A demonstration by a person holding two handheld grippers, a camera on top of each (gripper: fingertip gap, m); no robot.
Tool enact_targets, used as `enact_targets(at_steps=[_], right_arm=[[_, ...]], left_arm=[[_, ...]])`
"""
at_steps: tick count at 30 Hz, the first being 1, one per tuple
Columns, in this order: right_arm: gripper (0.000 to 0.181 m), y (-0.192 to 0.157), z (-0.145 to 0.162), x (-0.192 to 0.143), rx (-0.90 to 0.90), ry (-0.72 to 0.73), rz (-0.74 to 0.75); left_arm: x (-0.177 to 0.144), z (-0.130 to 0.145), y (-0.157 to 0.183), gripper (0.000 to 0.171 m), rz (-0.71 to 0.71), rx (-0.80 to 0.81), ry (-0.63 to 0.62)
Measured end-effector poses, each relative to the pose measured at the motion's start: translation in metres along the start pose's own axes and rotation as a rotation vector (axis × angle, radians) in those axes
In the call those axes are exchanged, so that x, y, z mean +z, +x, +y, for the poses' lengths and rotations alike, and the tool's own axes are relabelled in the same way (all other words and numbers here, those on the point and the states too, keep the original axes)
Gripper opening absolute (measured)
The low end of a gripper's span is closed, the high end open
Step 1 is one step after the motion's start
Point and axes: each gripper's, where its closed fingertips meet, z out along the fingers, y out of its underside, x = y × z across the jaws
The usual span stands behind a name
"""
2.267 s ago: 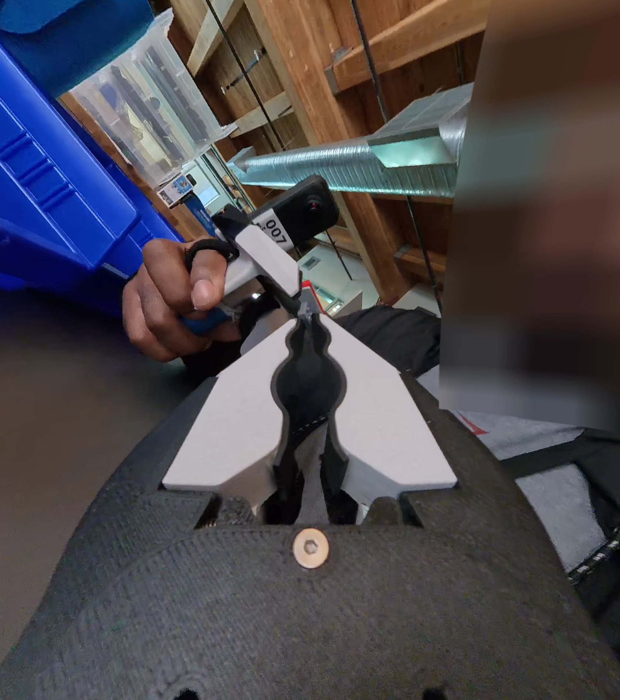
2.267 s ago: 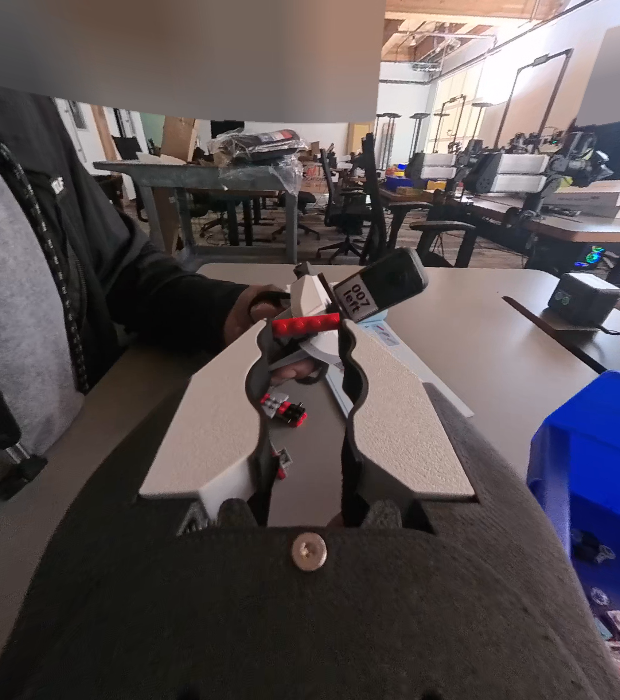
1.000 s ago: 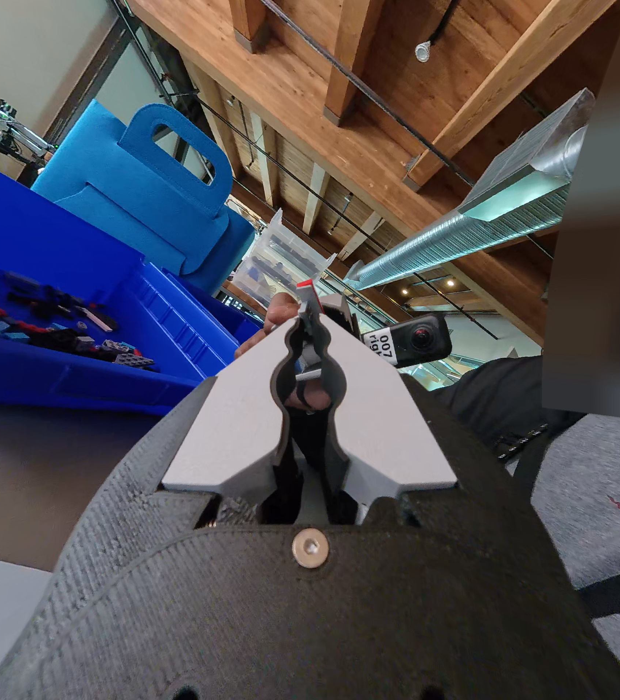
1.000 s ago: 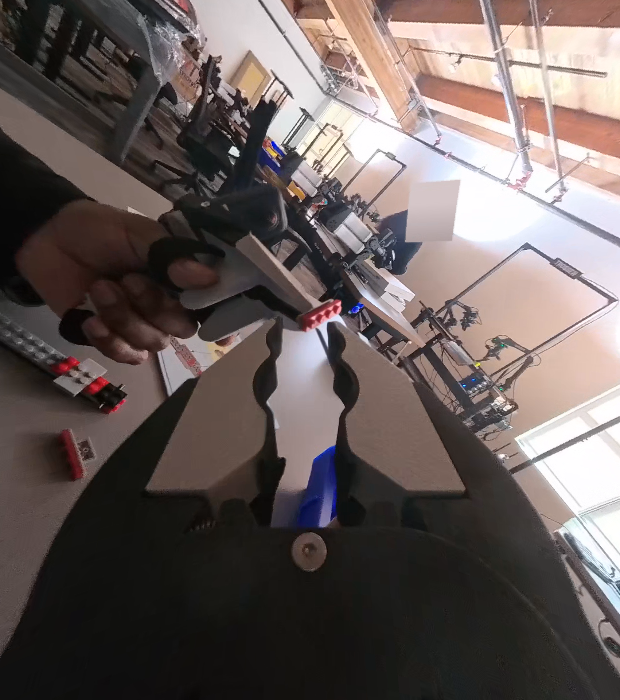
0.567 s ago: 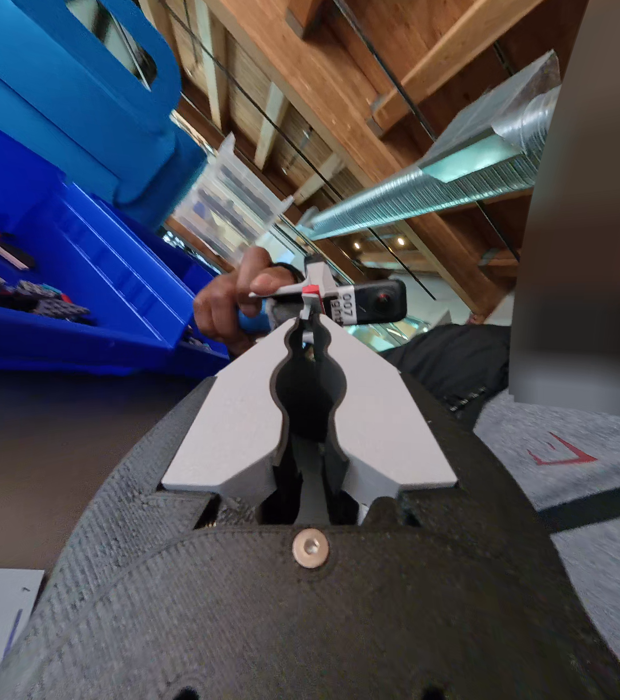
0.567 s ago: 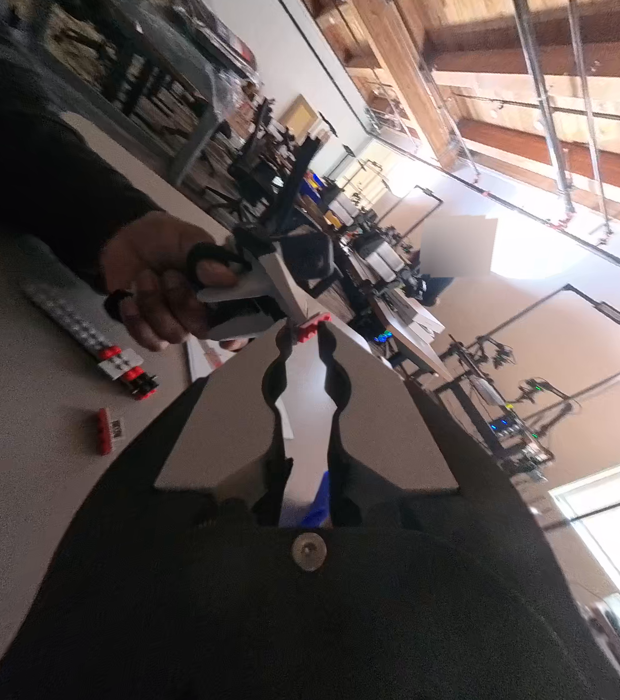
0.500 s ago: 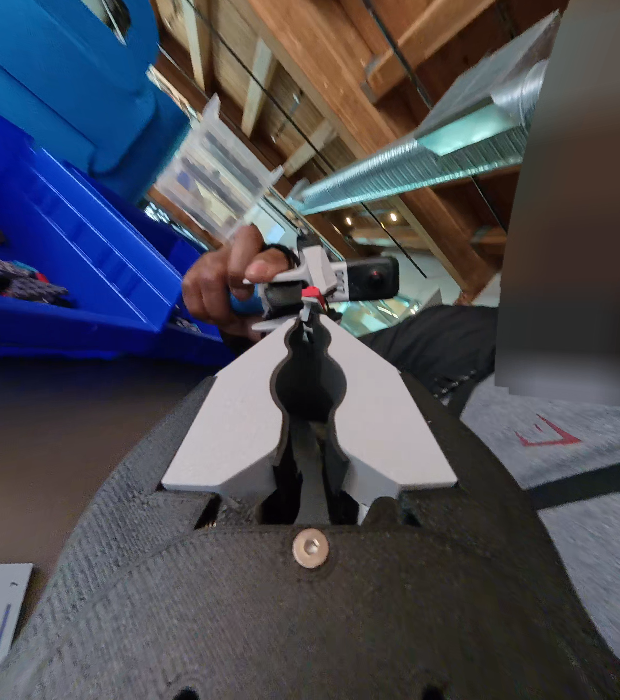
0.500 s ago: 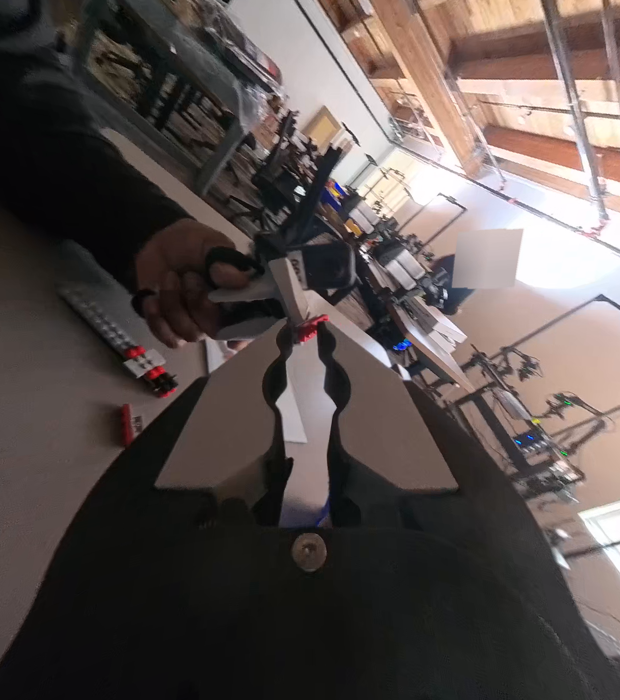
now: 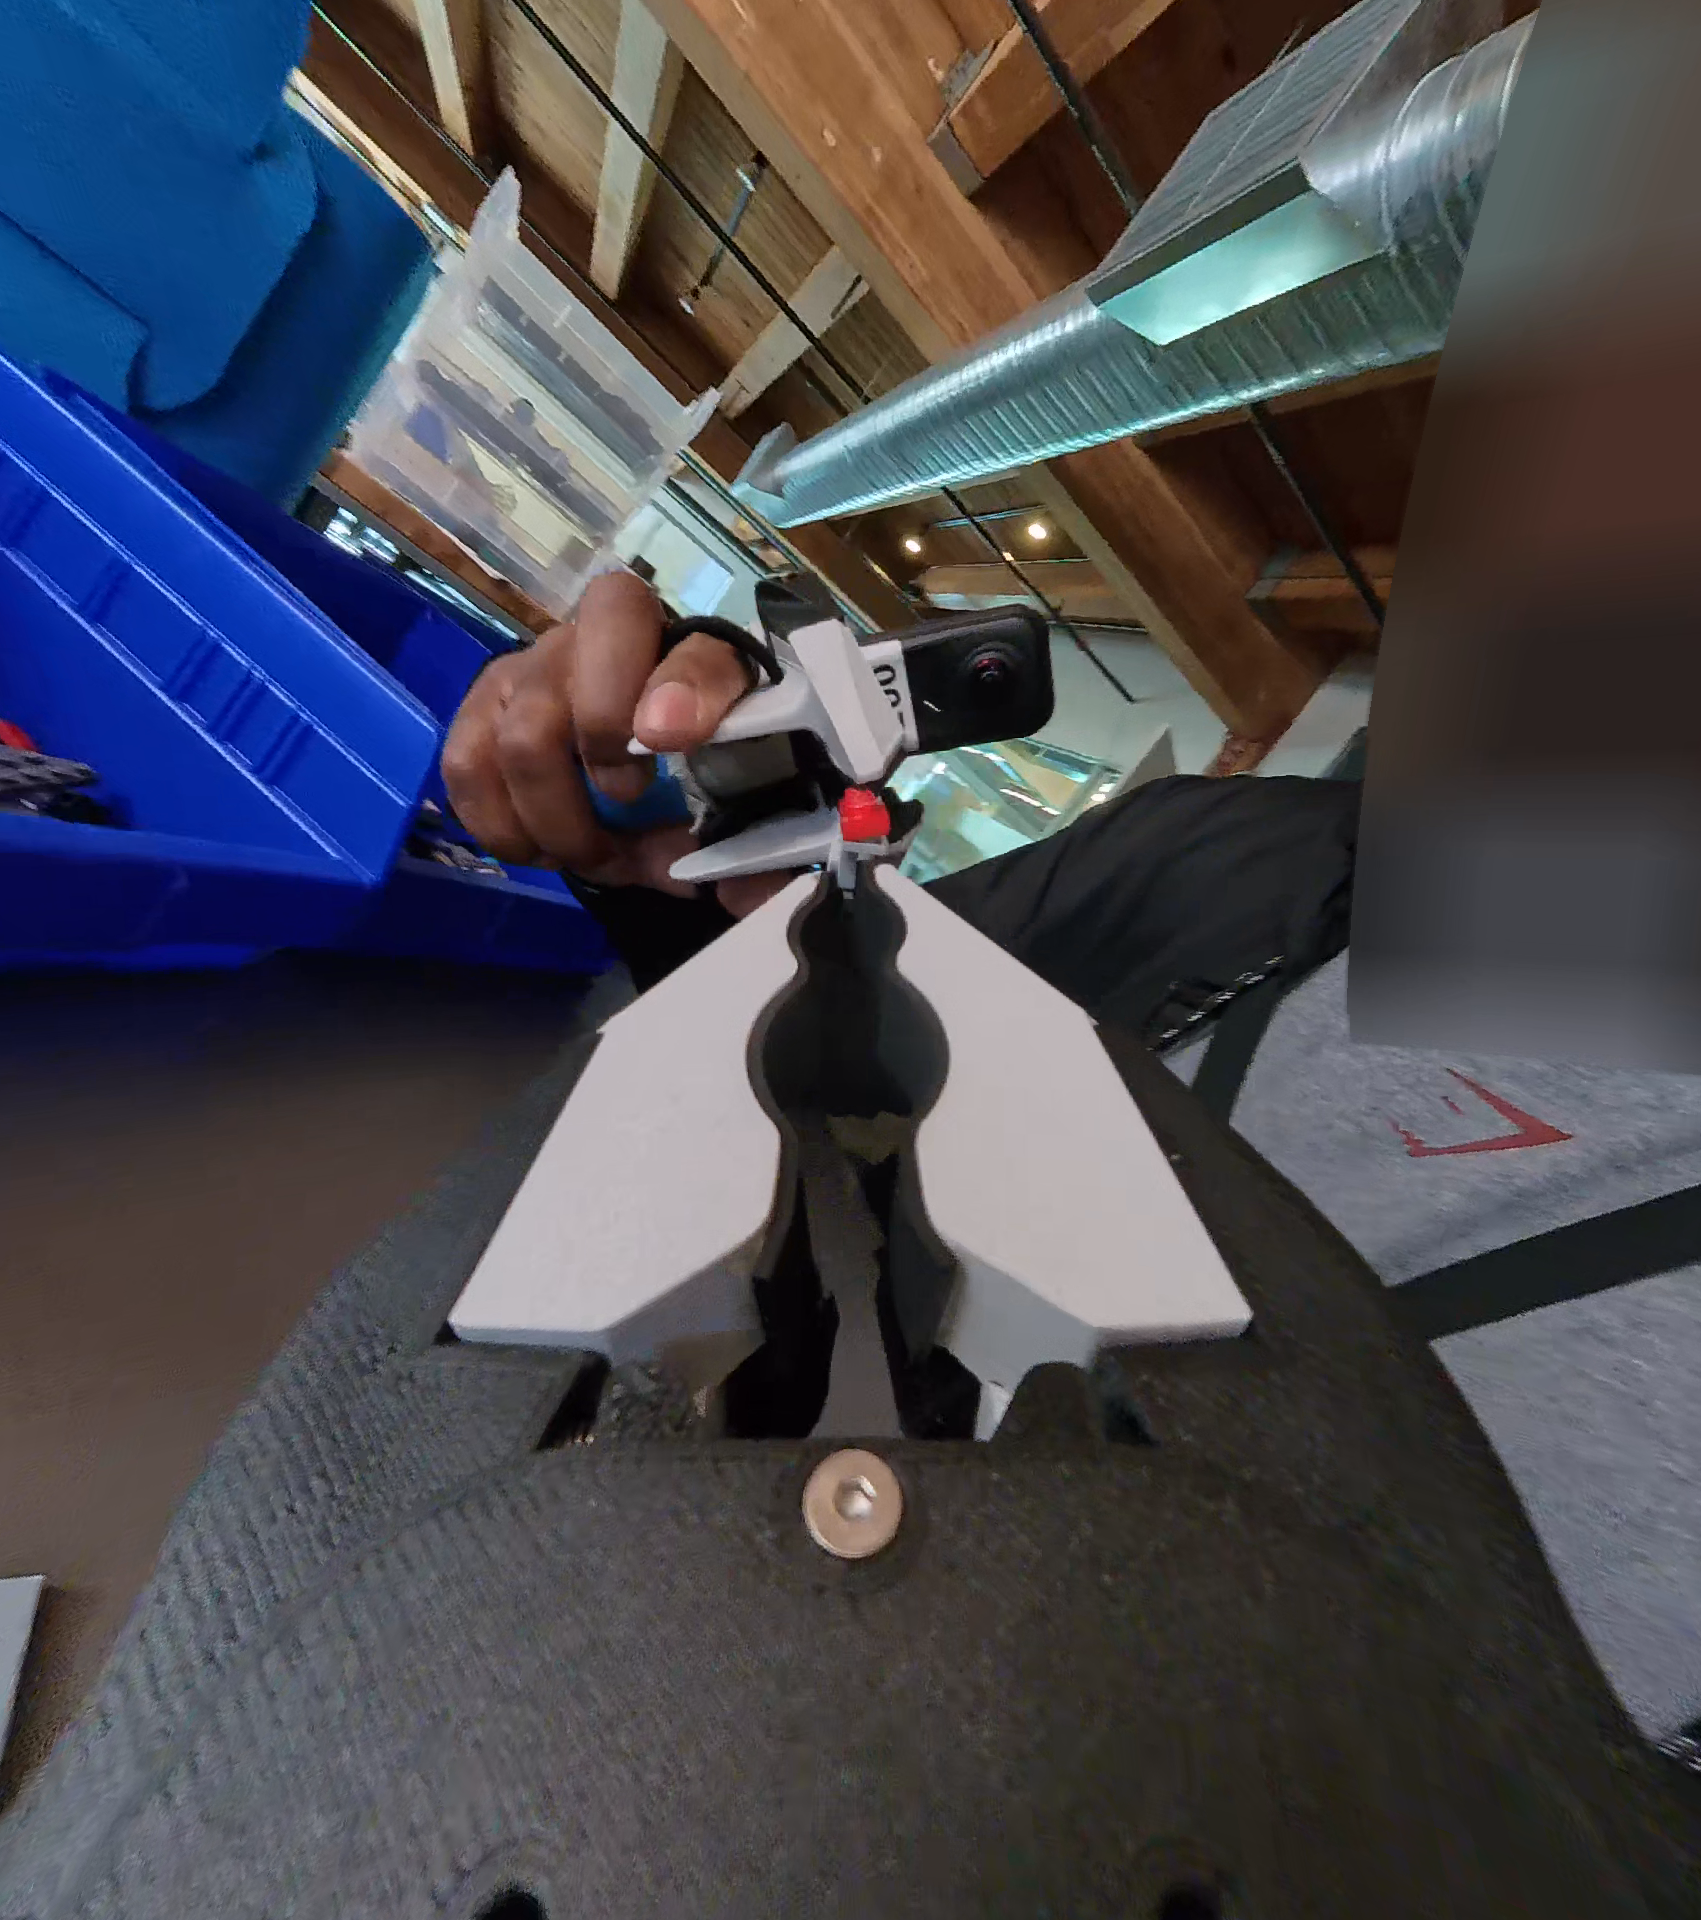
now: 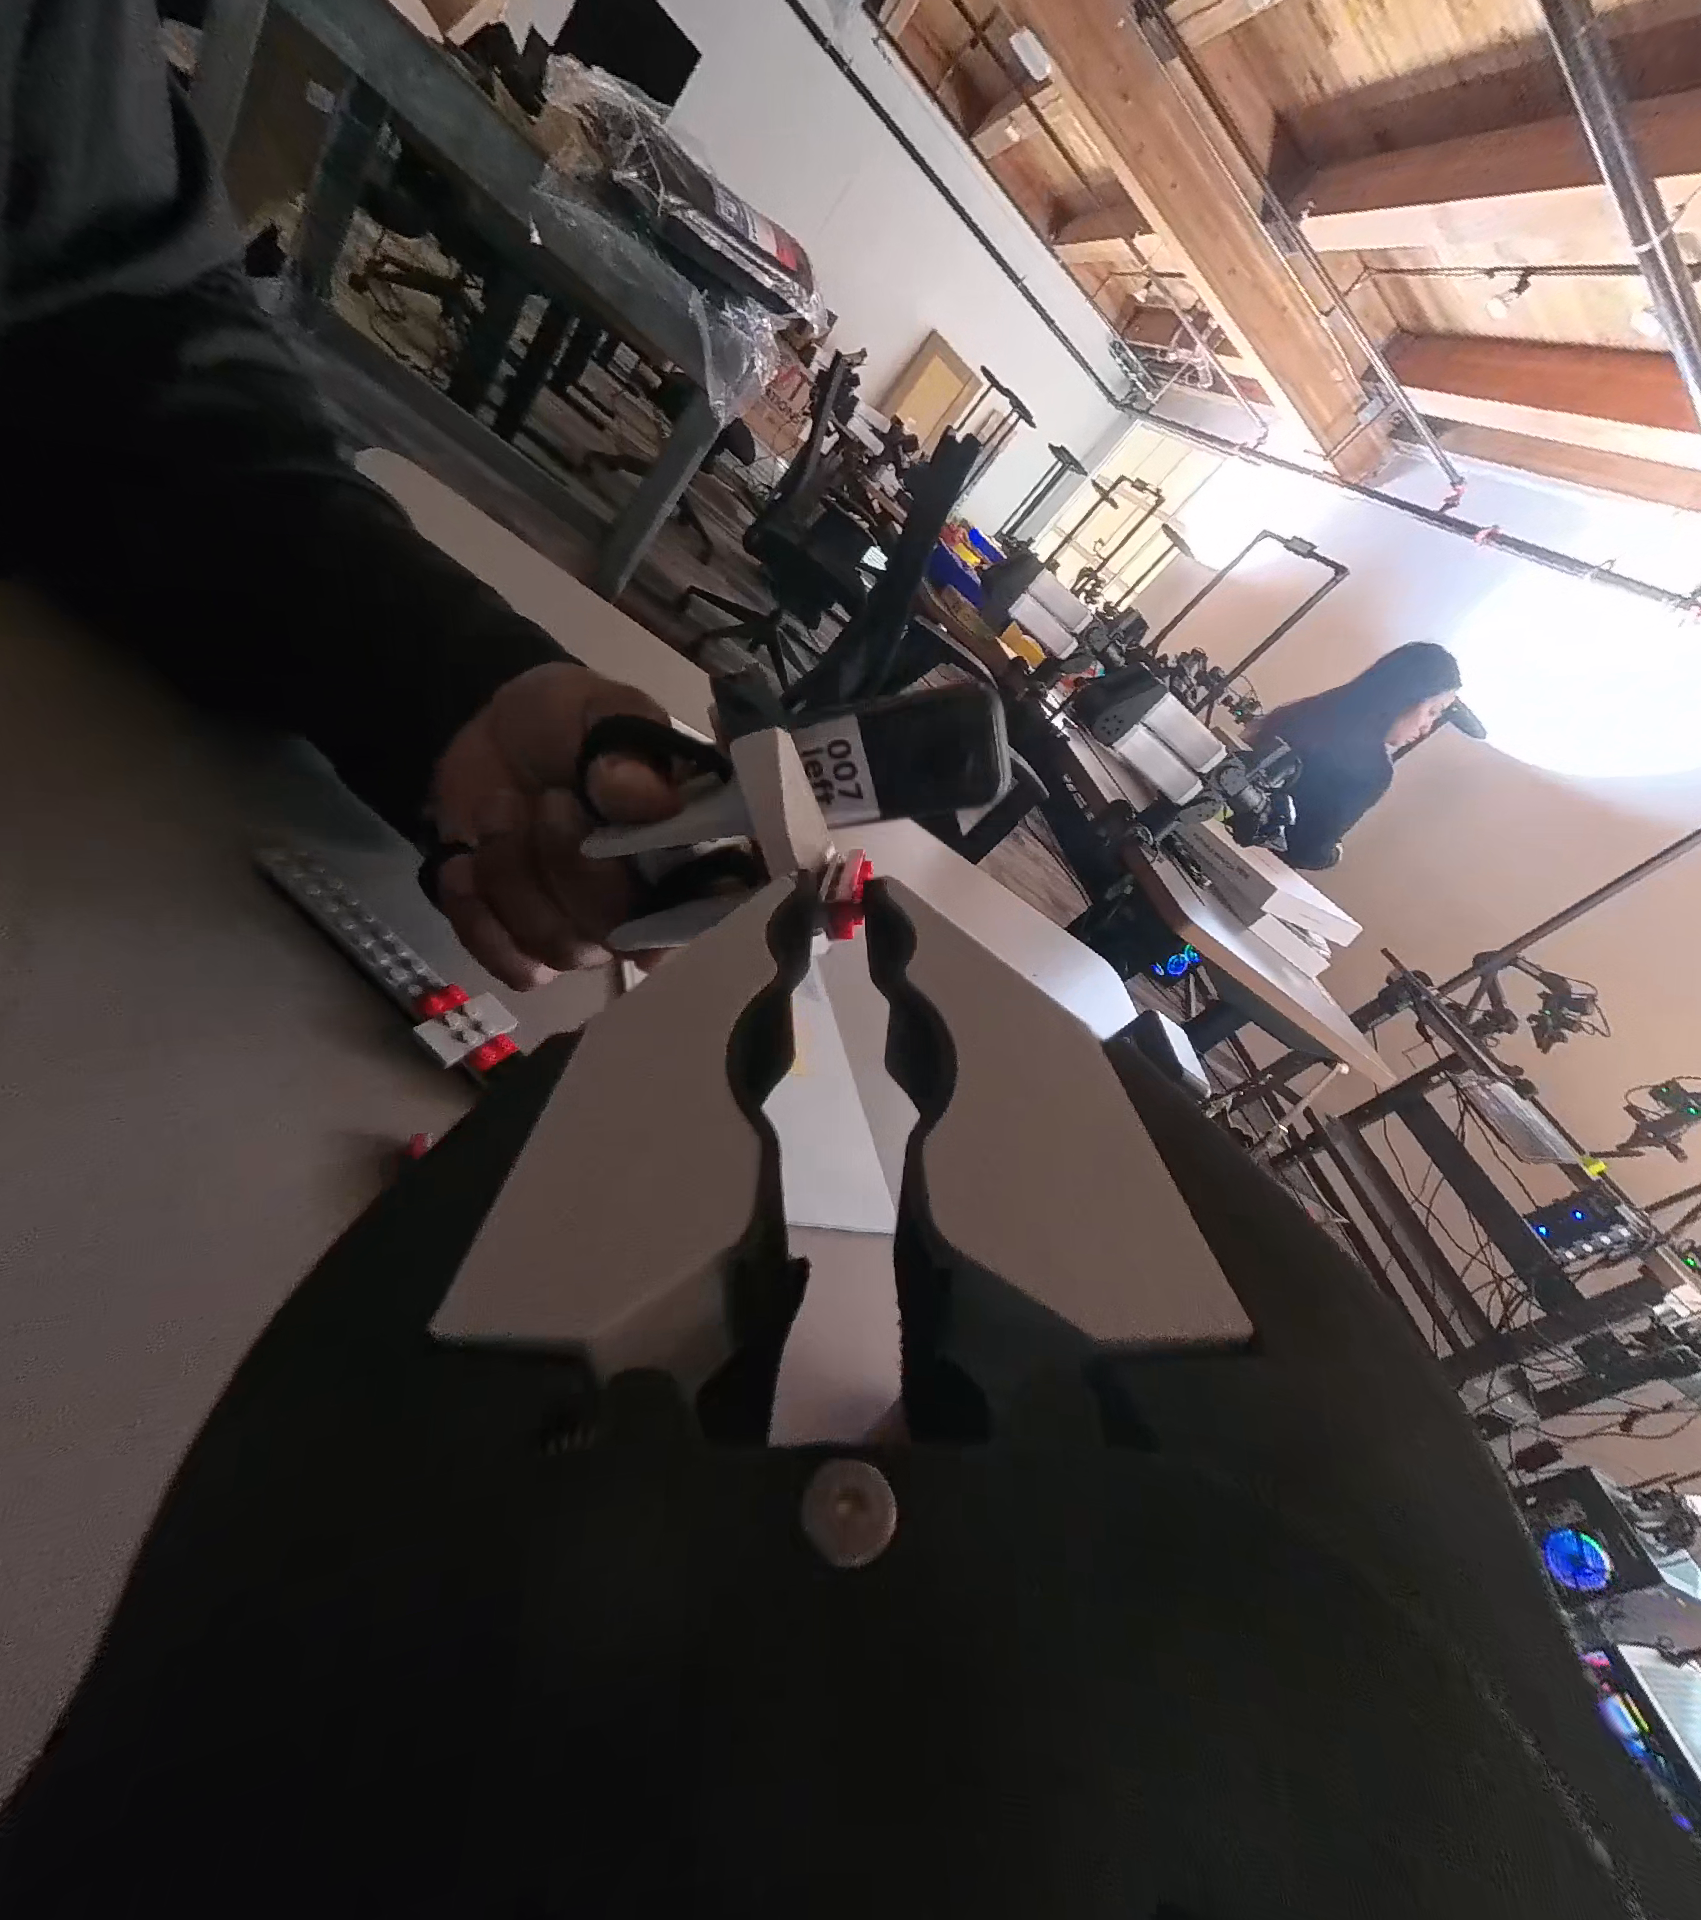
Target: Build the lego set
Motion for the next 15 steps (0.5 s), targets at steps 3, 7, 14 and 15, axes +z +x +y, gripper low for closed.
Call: enact_targets(at_steps=[3,7,14,15], right_arm=[[0.016,0.002,0.002,0.000,0.024,-0.004,0.012],[0.023,0.006,0.008,0.001,0.124,-0.030,0.001],[0.026,0.015,0.016,0.001,0.446,-0.072,-0.045],[0.026,0.013,0.017,0.002,0.488,-0.084,-0.065]], left_arm=[[-0.001,-0.003,-0.003,0.002,-0.067,0.102,0.001],[-0.004,-0.009,-0.010,0.001,-0.192,0.274,-0.009],[-0.010,-0.011,-0.019,0.002,-0.349,0.476,-0.075],[-0.010,-0.009,-0.020,0.001,-0.359,0.501,-0.099]])
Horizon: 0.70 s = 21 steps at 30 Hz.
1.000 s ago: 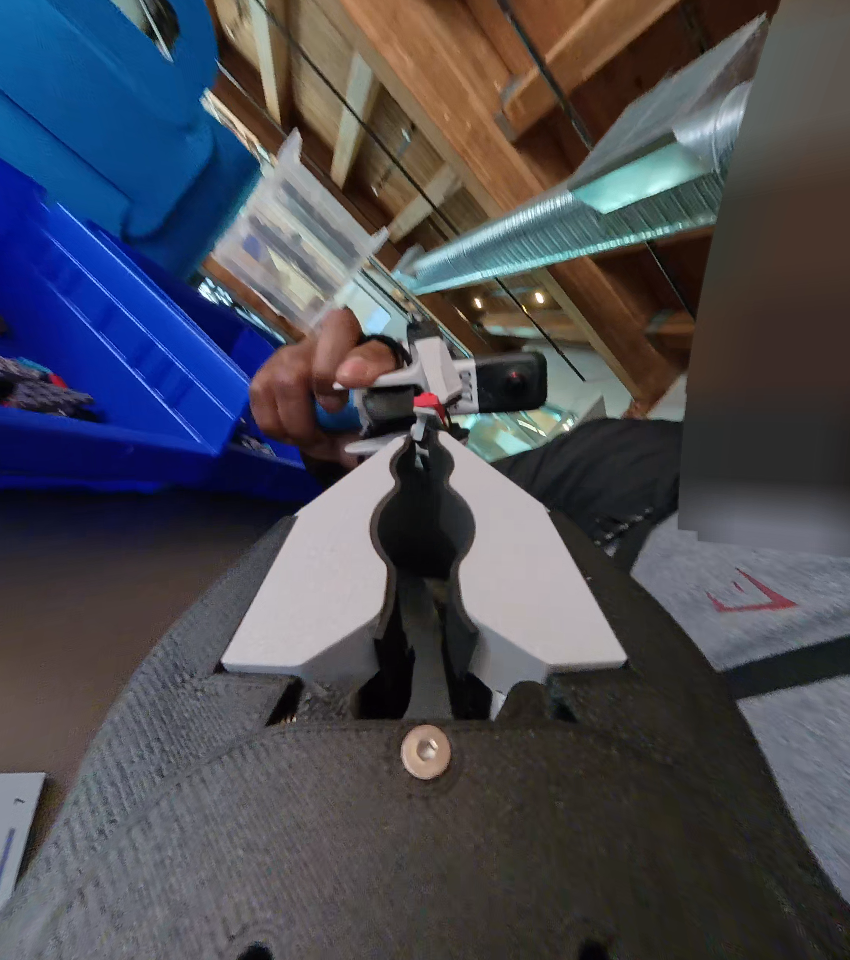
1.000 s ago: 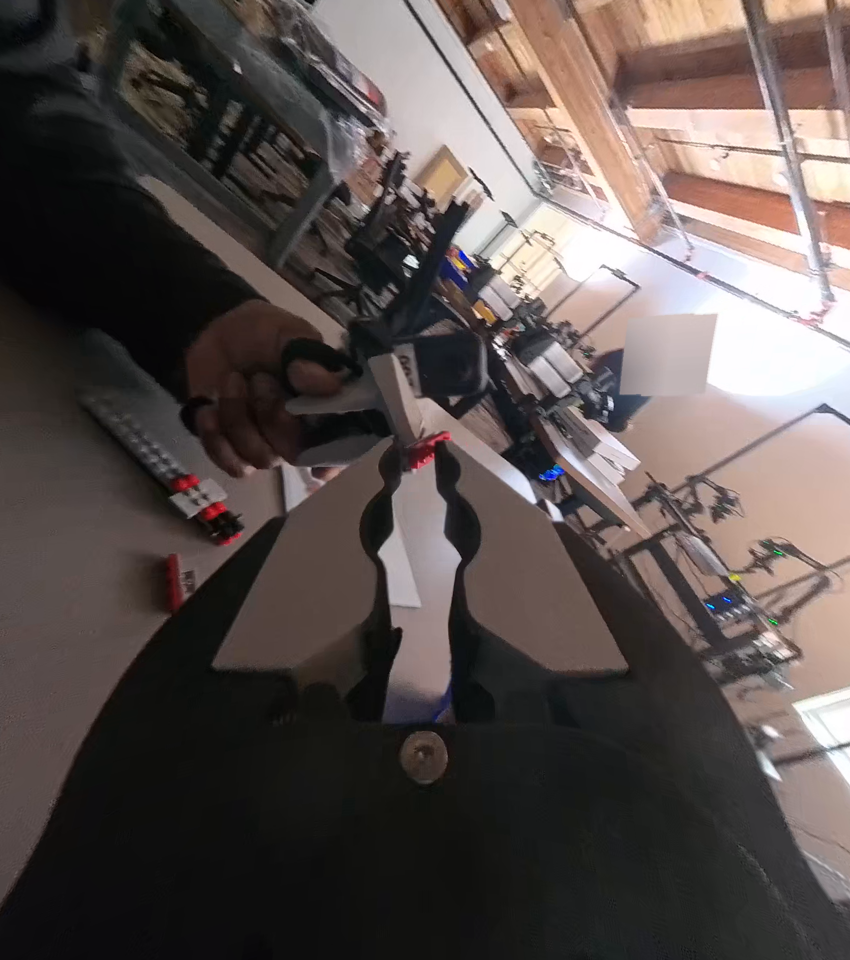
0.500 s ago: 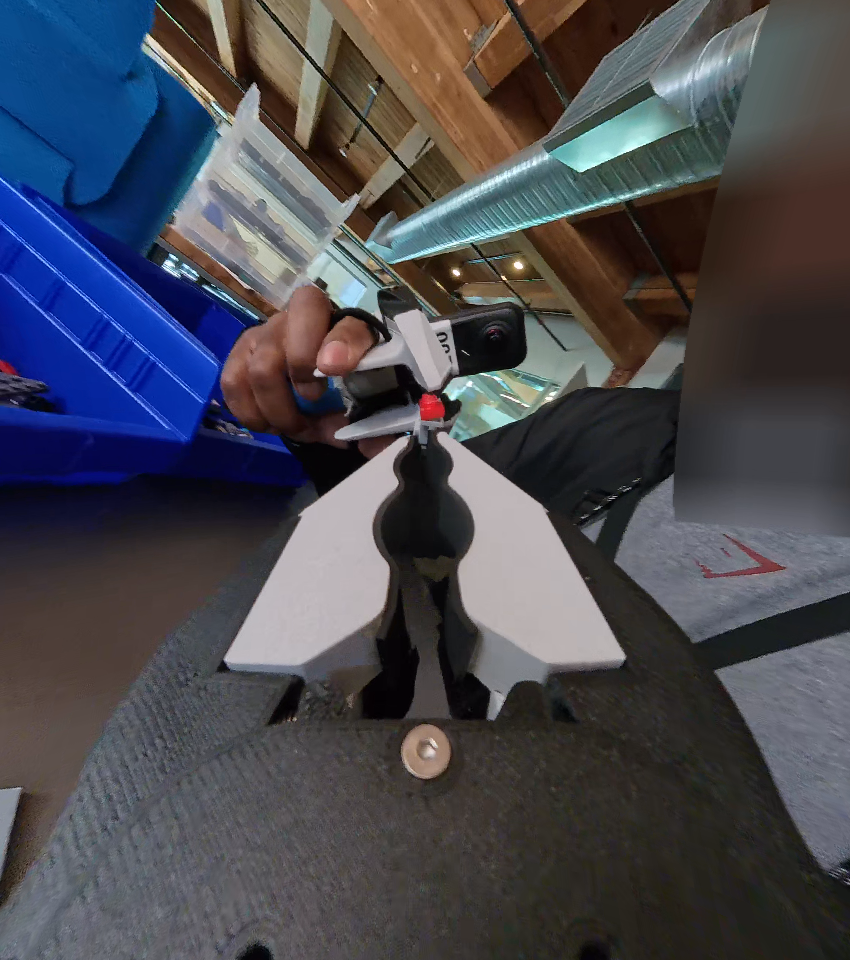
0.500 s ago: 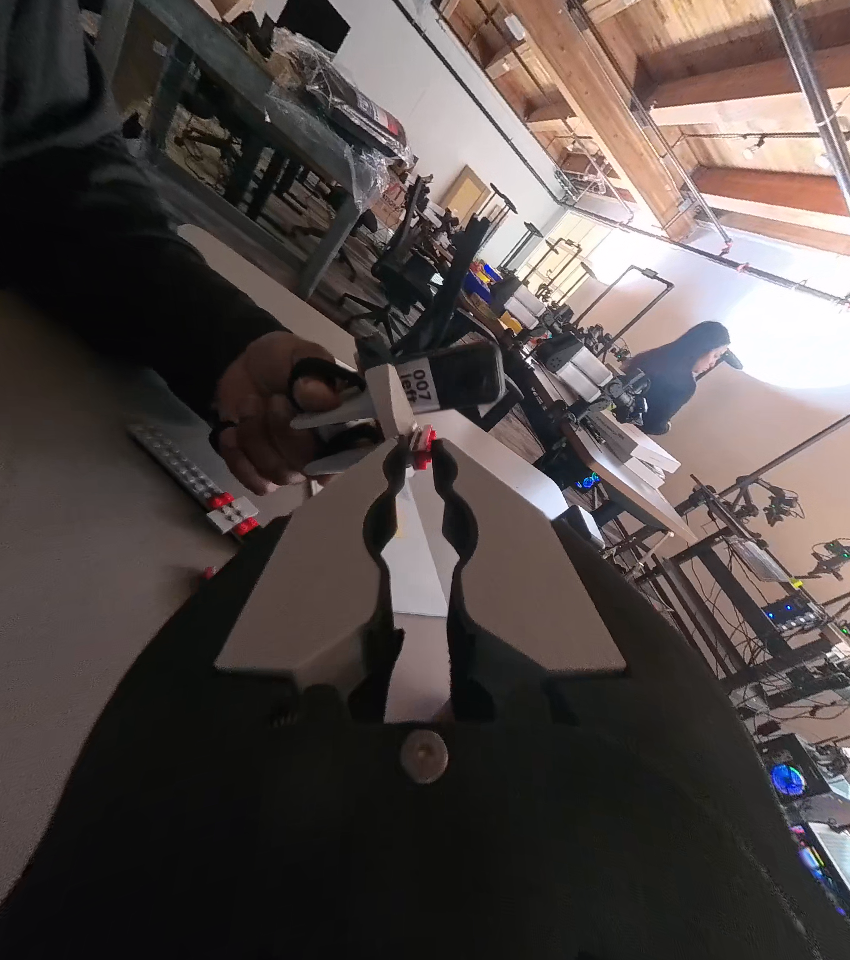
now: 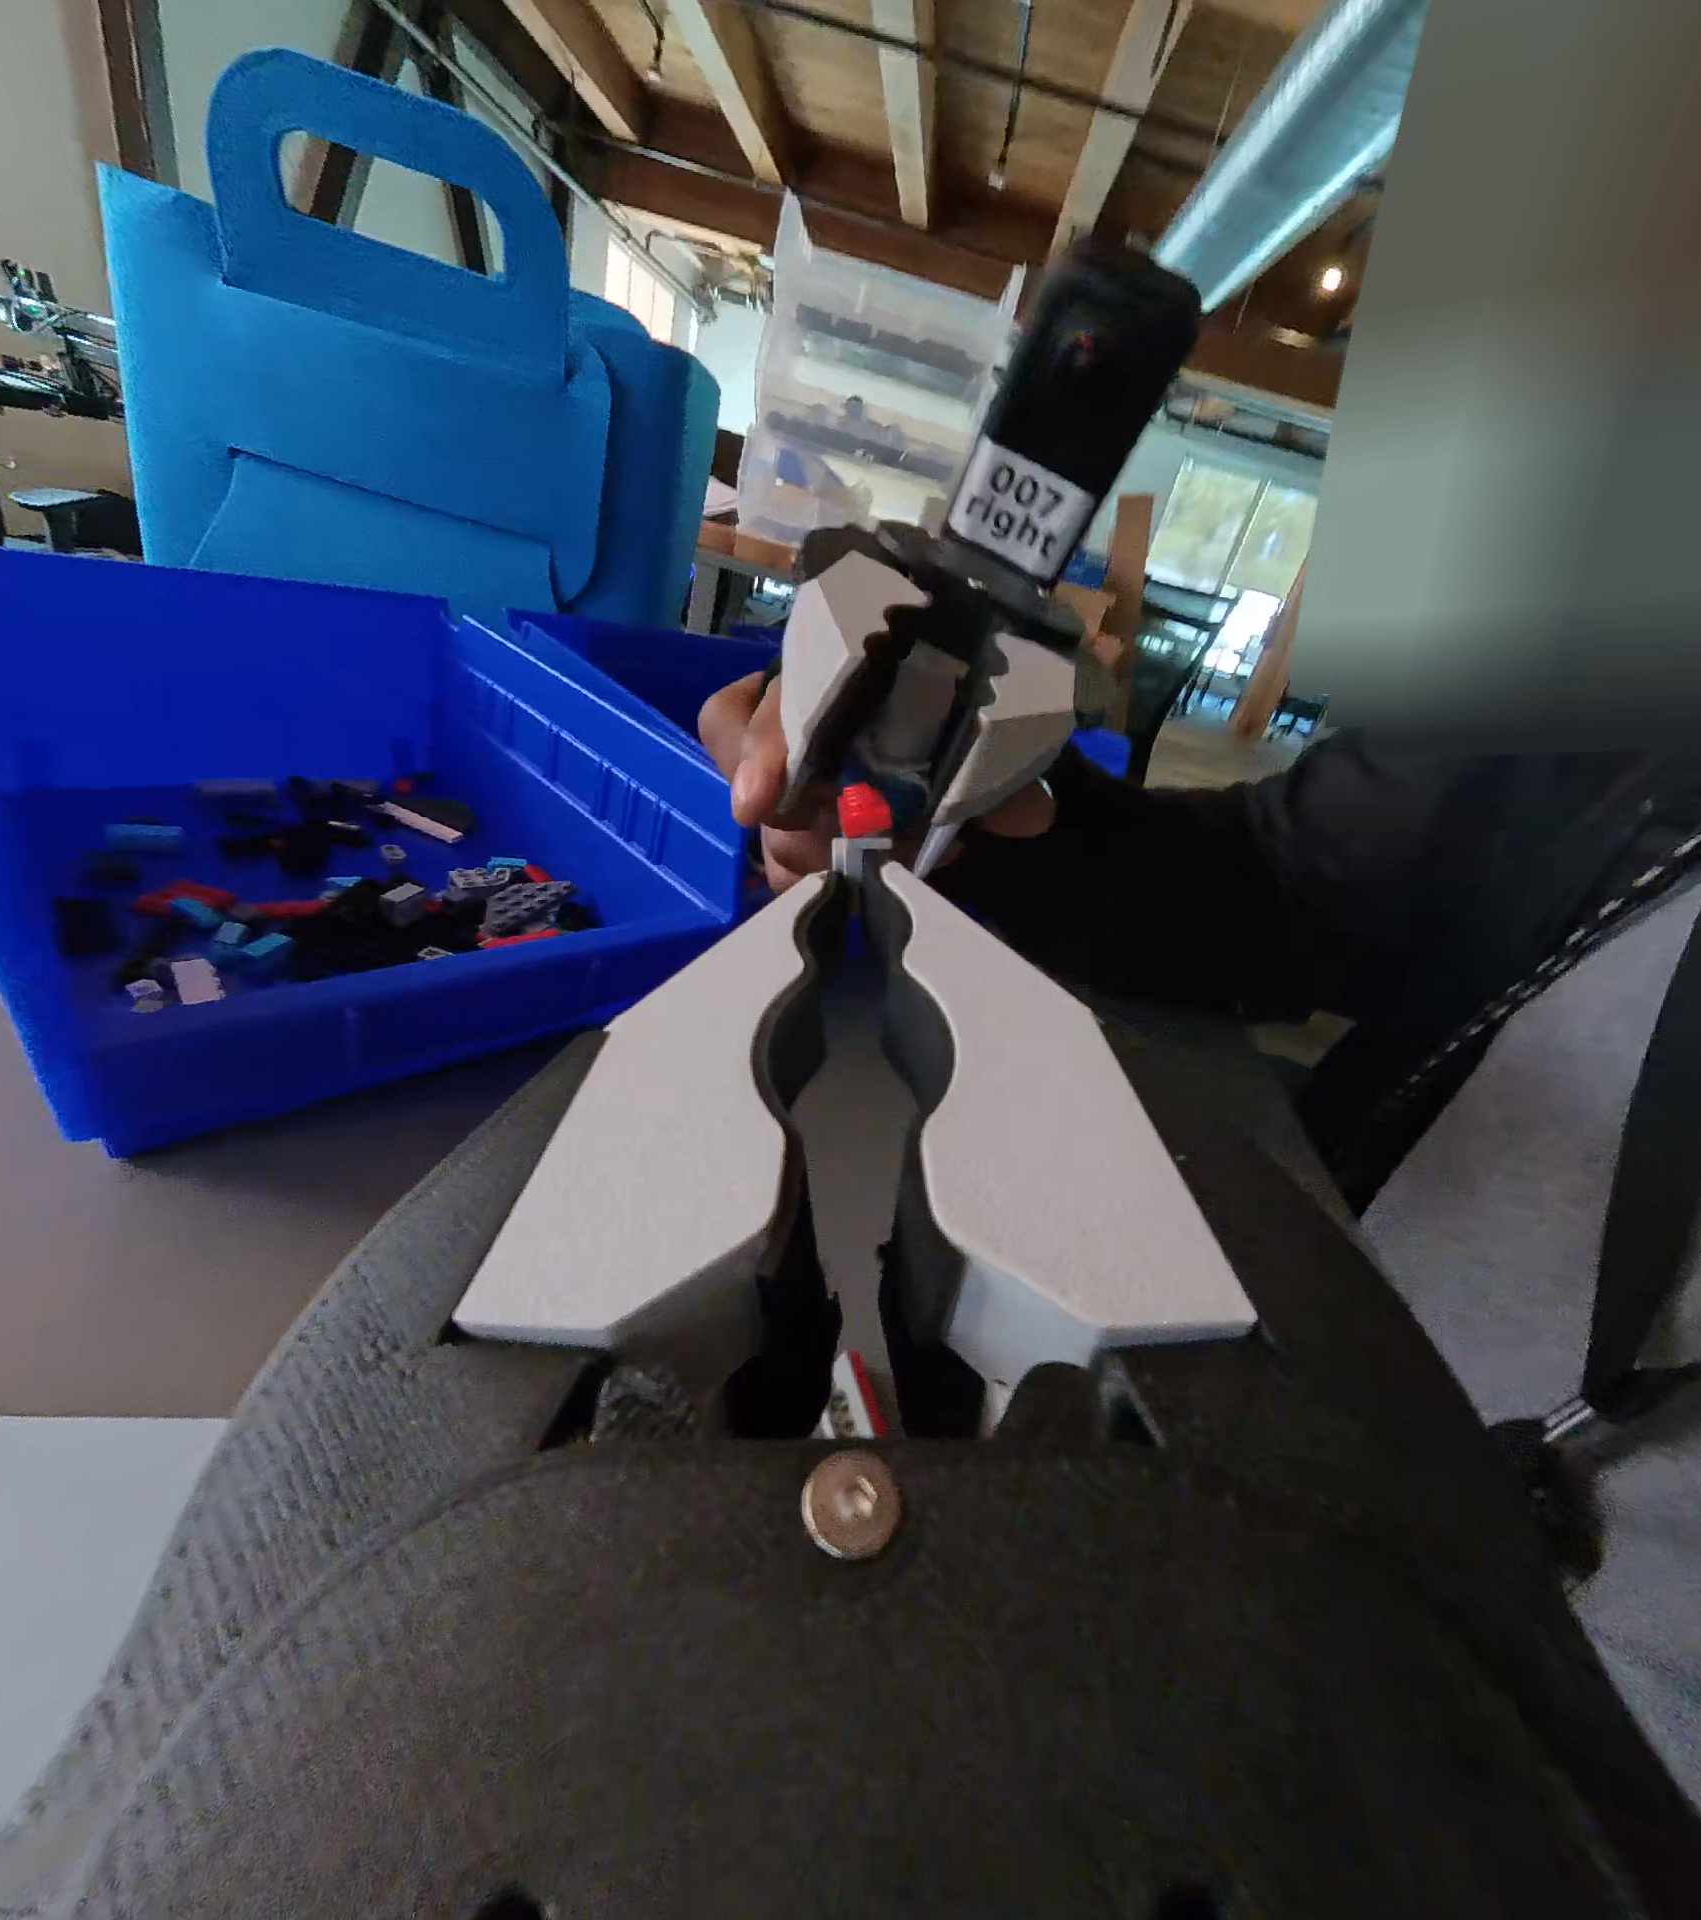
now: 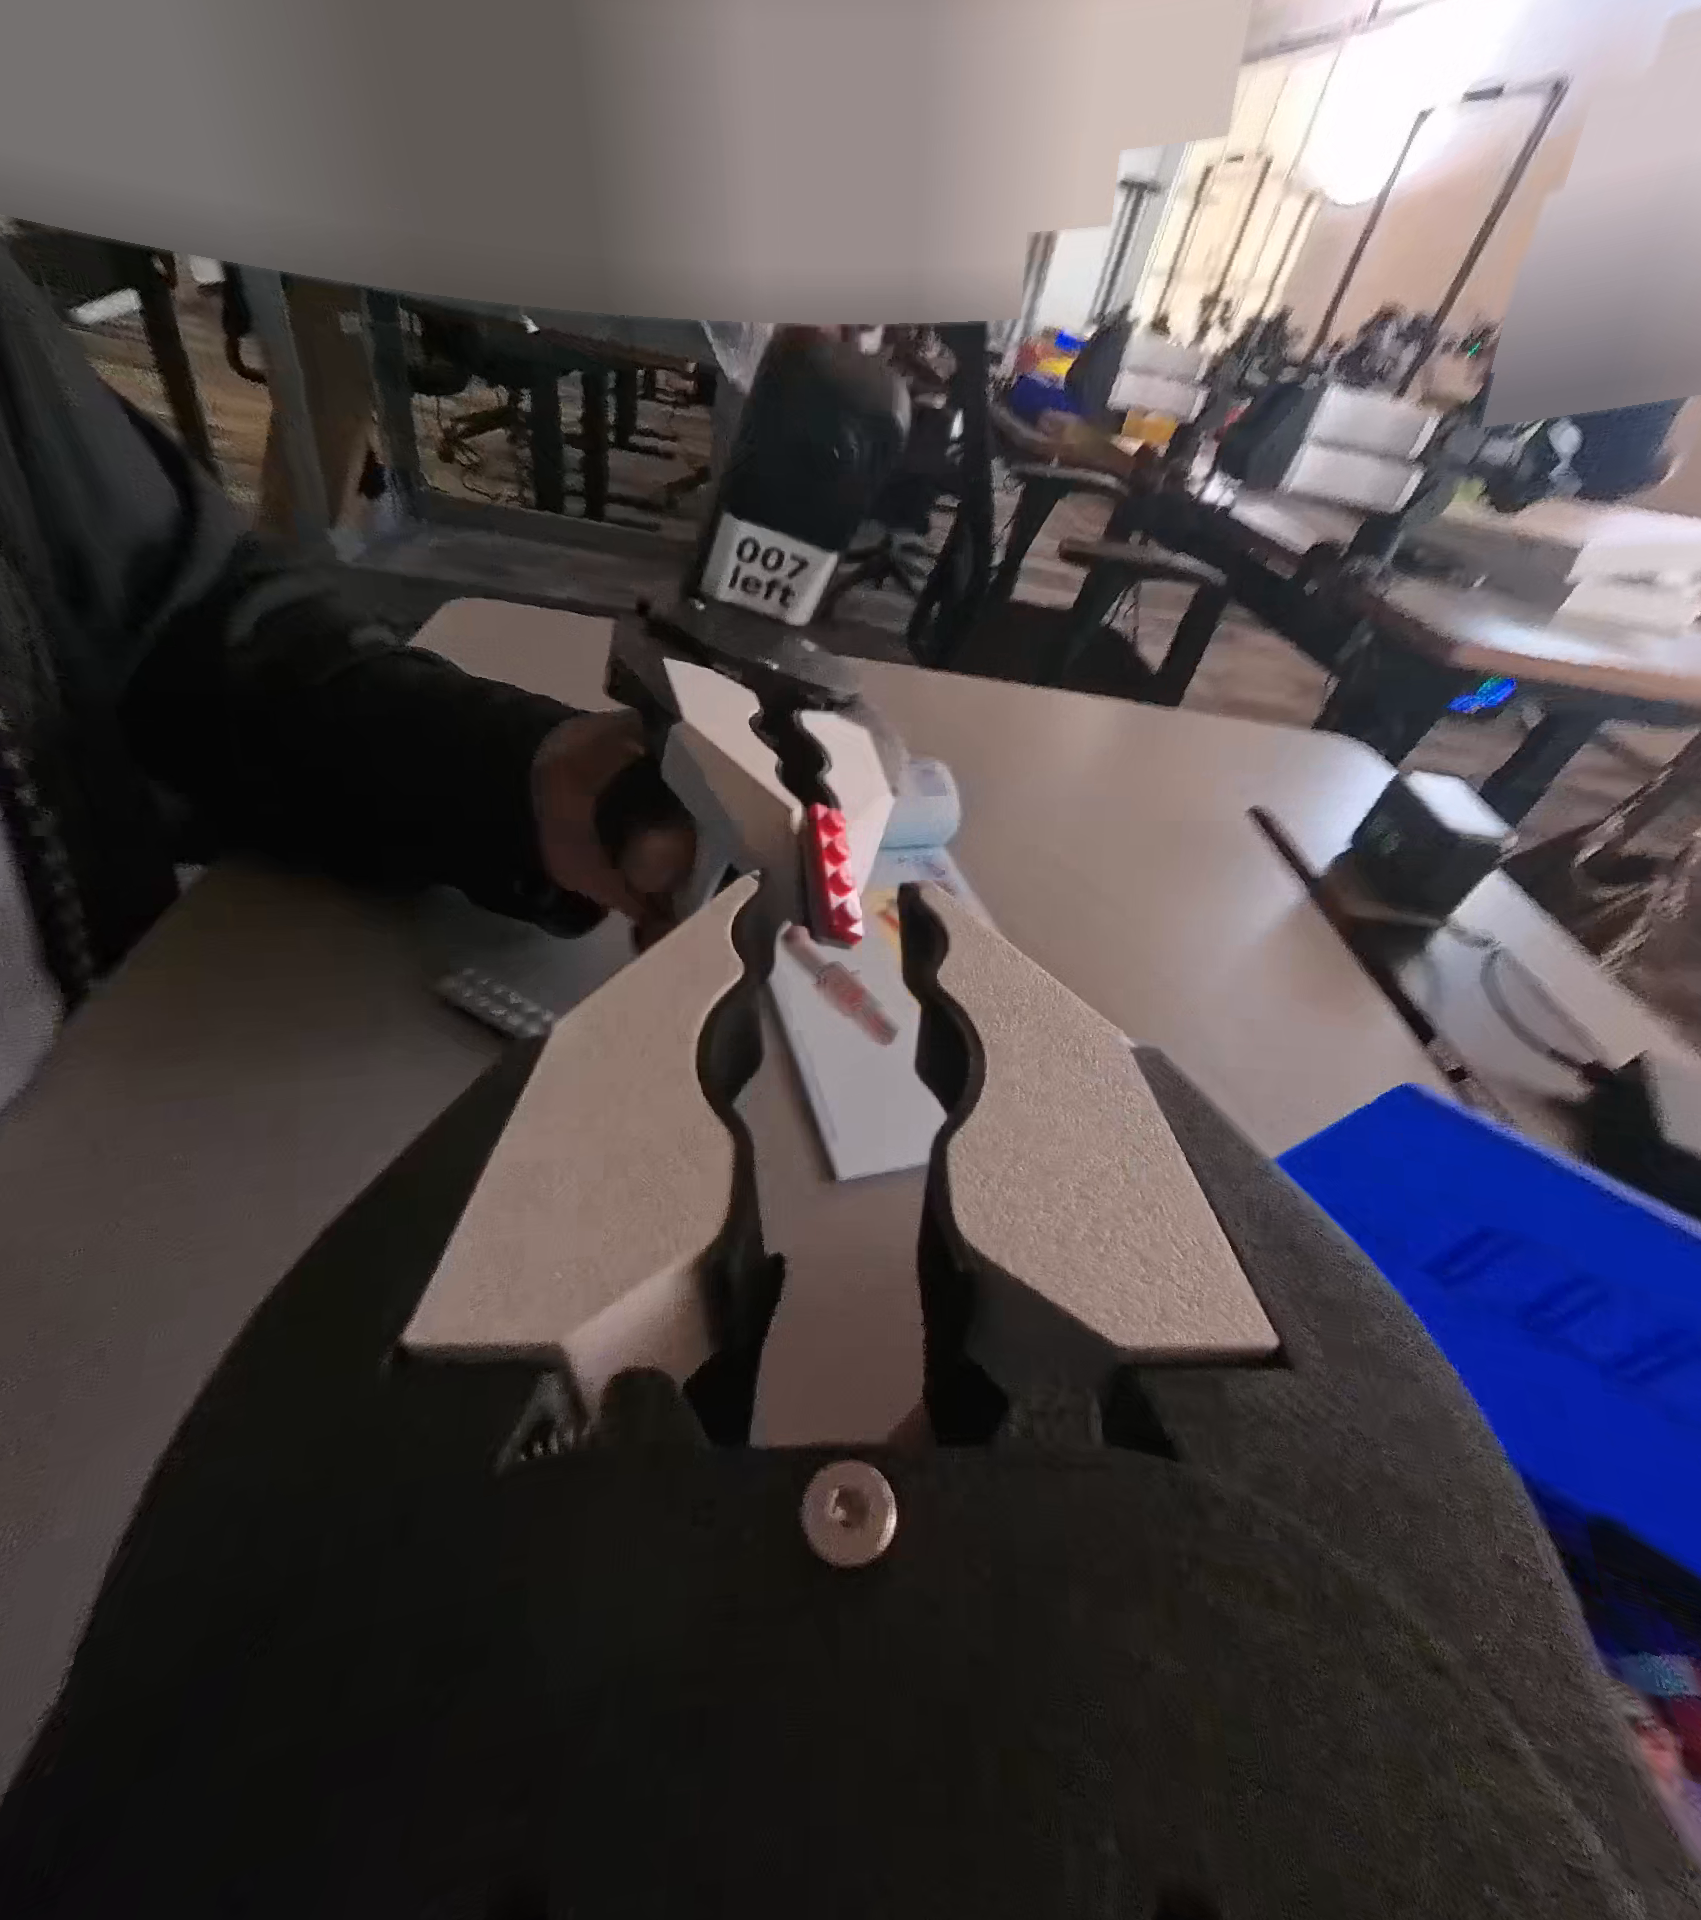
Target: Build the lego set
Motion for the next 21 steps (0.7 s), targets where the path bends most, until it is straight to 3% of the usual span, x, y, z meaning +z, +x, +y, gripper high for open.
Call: enact_targets(at_steps=[5,12,17,21], right_arm=[[0.023,-0.005,0.007,0.002,0.140,-0.067,-0.067],[0.012,-0.010,0.011,0.002,0.214,-0.092,-0.118],[0.011,-0.010,0.013,0.002,0.246,-0.093,-0.125],[0.011,-0.005,0.014,0.004,0.217,-0.089,-0.086]], left_arm=[[0.001,0.006,0.004,0.002,-0.008,0.112,-0.069],[0.001,0.009,0.006,0.002,0.002,0.136,-0.083],[0.001,0.010,0.005,0.002,0.009,0.098,-0.081],[0.000,0.010,0.001,0.002,0.028,-0.045,-0.054]])
